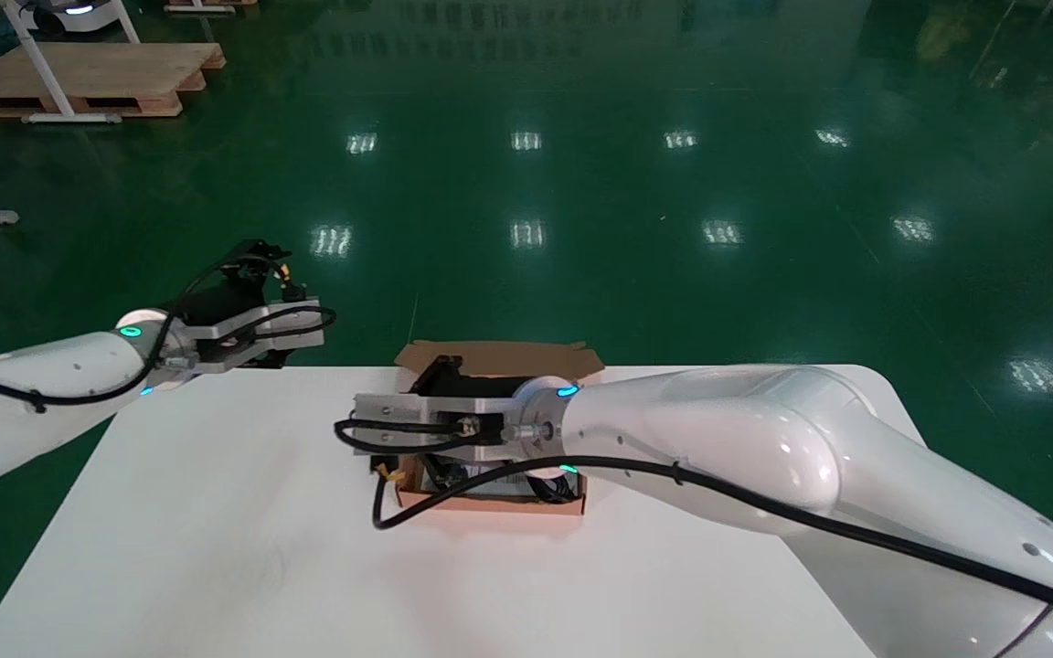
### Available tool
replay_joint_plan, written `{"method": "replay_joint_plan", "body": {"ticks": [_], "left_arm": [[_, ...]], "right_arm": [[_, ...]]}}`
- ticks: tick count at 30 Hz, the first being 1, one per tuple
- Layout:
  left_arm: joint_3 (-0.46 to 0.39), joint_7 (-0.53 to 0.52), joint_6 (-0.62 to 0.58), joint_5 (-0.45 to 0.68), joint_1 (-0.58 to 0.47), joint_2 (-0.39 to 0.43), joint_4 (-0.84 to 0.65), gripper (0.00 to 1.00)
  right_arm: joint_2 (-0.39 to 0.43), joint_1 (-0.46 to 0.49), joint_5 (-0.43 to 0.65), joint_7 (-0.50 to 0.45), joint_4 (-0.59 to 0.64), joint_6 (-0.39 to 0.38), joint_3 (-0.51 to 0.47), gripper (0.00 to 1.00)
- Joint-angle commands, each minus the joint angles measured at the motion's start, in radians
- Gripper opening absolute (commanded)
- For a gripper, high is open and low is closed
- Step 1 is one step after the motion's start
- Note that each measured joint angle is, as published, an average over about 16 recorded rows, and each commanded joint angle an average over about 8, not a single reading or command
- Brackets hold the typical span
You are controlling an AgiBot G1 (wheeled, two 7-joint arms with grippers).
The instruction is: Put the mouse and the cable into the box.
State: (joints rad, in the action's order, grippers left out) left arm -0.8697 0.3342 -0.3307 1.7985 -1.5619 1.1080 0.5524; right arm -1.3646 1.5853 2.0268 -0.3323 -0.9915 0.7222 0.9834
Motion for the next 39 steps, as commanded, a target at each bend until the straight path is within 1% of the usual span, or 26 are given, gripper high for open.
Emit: {"method": "replay_joint_plan", "body": {"ticks": [1,3,4,5,8,11,12,13,39], "left_arm": [[-0.005,-0.023,0.000,0.017,0.002,-0.004,0.011,1.00],[-0.009,-0.045,-0.001,0.033,0.003,-0.008,0.021,1.00],[-0.010,-0.053,-0.002,0.039,0.003,-0.009,0.024,1.00],[-0.011,-0.062,-0.002,0.046,0.004,-0.010,0.028,1.00],[-0.014,-0.082,-0.002,0.062,0.005,-0.014,0.038,1.00],[-0.016,-0.089,-0.002,0.070,0.006,-0.016,0.042,1.00],[-0.016,-0.091,-0.002,0.073,0.006,-0.017,0.044,1.00],[-0.016,-0.091,-0.003,0.073,0.006,-0.017,0.044,1.00],[-0.014,-0.079,-0.003,0.059,0.006,-0.014,0.036,1.00]], "right_arm": [[-0.001,0.004,0.008,-0.026,0.029,-0.027,0.040,0.00],[-0.001,0.007,0.012,-0.063,0.073,-0.065,0.064,0.01],[-0.001,0.009,0.012,-0.078,0.089,-0.080,0.072,0.06],[-0.002,0.010,0.011,-0.093,0.106,-0.096,0.081,0.16],[-0.005,0.013,0.006,-0.116,0.136,-0.130,0.105,0.54],[-0.007,0.014,0.004,-0.120,0.146,-0.144,0.118,0.91],[-0.007,0.015,0.003,-0.120,0.149,-0.148,0.122,0.98],[-0.007,0.015,0.003,-0.121,0.149,-0.148,0.122,1.00],[0.005,0.013,0.002,-0.117,0.121,-0.127,0.099,1.00]]}}
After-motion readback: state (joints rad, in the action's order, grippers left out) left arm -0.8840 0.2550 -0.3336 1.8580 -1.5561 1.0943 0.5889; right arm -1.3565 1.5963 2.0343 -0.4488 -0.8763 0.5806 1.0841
